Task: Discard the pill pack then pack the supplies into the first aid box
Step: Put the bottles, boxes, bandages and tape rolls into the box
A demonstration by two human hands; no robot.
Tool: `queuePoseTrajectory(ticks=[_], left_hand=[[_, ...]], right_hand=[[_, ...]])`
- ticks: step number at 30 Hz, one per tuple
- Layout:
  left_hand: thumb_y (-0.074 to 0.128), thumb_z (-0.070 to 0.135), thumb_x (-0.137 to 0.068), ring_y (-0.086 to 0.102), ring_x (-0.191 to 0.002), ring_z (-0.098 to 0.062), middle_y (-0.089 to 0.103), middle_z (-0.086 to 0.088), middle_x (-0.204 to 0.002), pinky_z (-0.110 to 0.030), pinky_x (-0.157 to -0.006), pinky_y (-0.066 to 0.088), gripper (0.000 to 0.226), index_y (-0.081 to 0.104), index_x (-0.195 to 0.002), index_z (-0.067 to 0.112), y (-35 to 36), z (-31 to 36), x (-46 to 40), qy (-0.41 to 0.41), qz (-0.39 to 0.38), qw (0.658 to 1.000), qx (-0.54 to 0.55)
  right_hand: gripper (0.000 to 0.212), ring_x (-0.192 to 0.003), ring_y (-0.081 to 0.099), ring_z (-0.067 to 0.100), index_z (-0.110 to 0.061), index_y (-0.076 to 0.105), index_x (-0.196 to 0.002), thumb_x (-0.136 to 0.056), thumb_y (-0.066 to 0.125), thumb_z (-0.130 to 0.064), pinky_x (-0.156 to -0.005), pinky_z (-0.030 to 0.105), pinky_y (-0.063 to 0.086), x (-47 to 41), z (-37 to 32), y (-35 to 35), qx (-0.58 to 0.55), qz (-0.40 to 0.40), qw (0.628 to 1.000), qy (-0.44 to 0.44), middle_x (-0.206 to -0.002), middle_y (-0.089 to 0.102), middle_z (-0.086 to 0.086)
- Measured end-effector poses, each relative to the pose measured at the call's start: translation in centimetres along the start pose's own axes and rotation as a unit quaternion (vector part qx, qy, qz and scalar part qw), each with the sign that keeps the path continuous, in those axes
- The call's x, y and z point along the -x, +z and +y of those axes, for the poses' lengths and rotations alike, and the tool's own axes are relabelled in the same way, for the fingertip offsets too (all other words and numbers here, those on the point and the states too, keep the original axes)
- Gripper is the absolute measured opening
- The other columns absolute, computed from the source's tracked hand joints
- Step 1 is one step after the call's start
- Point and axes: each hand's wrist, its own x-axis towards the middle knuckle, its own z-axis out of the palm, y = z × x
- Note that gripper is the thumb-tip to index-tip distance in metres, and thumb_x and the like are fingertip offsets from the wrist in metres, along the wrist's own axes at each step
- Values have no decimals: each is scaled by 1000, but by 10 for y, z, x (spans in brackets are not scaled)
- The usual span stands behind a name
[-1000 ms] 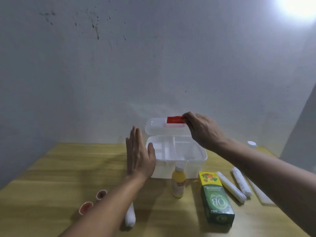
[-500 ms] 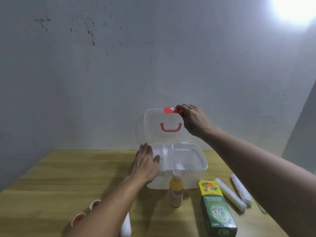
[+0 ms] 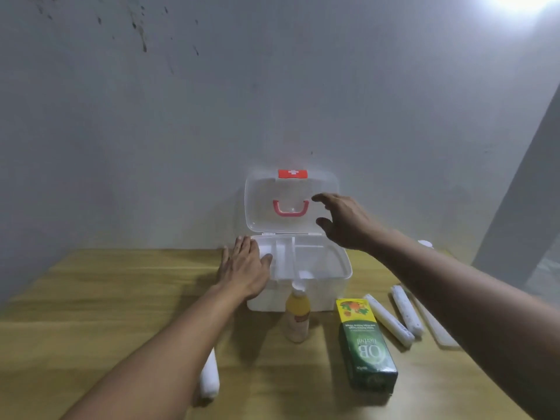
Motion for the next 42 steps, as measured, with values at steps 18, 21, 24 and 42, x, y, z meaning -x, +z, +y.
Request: queuePoseTrajectory(ticks=[18, 21, 24, 42], left_hand=[[16, 75, -84, -2, -149, -21, 1, -6, -162, -47, -119, 0, 84, 6, -152, 27, 3, 15, -20, 24, -25, 999, -40], [16, 82, -77, -4, -149, -23, -2, -7, -162, -48, -118, -1, 89, 4, -151, 34, 3, 15, -20, 23, -36, 997, -58], [18, 82, -77, -5, -149, -23, -3, -7, -162, -48, -118, -1, 87, 5, -150, 36, 4, 15, -20, 20, -39, 997, -64], [19, 40, -94, -8, -149, -23, -10, -10, -161, -48, -120, -2, 66, 2, -152, 12, 2, 17, -18, 30, -56, 994, -95]], right_hand=[[75, -76, 63, 24, -14, 48, -103, -53, 73, -64, -34, 32, 53, 153, -23, -9, 72, -285, 924, 243, -82, 50, -1], [60, -68, 65, 24, -11, 56, -98, -55, 77, -48, -35, 30, 54, 151, -28, -30, 81, -306, 915, 251, -82, 54, 3], [49, -58, 68, 24, -11, 61, -80, -51, 79, -46, -39, 32, 56, 135, -28, -67, 106, -353, 894, 256, -75, 64, 4], [45, -66, 57, 18, -11, 67, -102, -63, 82, -29, -44, 22, 38, 6, -34, -26, 207, -223, 951, 51, -73, 58, 0]])
